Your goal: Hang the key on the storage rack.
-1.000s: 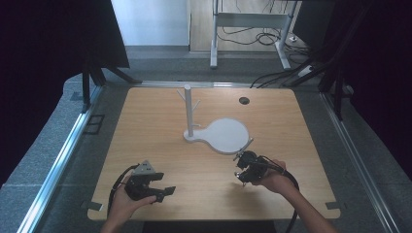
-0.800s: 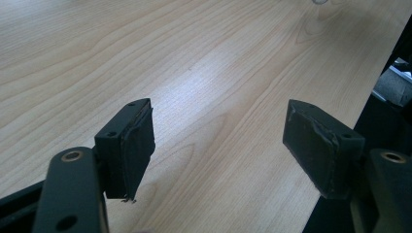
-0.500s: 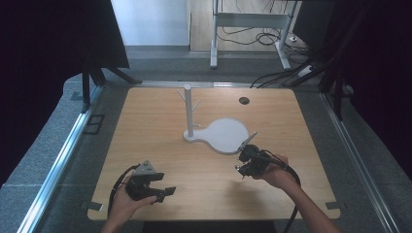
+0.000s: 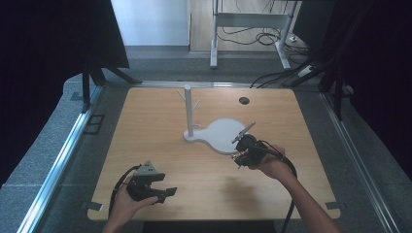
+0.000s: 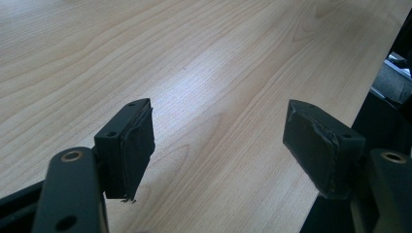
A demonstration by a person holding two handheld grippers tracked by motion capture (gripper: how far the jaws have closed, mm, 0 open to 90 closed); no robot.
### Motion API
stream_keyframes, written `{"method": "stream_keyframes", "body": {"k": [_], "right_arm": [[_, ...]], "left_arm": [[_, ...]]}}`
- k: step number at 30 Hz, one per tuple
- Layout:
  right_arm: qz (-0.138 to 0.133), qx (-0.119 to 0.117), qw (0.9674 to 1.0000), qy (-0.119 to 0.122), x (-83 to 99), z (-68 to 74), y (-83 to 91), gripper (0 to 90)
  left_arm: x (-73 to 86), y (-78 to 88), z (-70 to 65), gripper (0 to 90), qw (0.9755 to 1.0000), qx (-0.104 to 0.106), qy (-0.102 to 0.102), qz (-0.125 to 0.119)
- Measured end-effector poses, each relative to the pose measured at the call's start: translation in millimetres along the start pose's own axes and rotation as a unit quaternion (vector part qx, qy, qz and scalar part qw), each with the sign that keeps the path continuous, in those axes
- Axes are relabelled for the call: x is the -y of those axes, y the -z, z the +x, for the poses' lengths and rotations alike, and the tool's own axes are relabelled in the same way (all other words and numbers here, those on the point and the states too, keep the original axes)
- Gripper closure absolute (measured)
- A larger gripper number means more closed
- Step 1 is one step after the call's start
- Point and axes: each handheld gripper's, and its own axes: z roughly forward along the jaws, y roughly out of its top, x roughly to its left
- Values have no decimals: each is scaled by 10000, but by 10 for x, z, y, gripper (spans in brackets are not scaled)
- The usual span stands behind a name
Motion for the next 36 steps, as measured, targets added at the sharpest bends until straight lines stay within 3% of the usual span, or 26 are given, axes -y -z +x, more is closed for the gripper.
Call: {"method": "stream_keyframes", "body": {"k": [36], "right_arm": [[-154, 67, 9997, -158, -491, -244, 0, 852]], "left_arm": [[-9, -34, -36, 274, 9999, 64, -54, 58]]}}
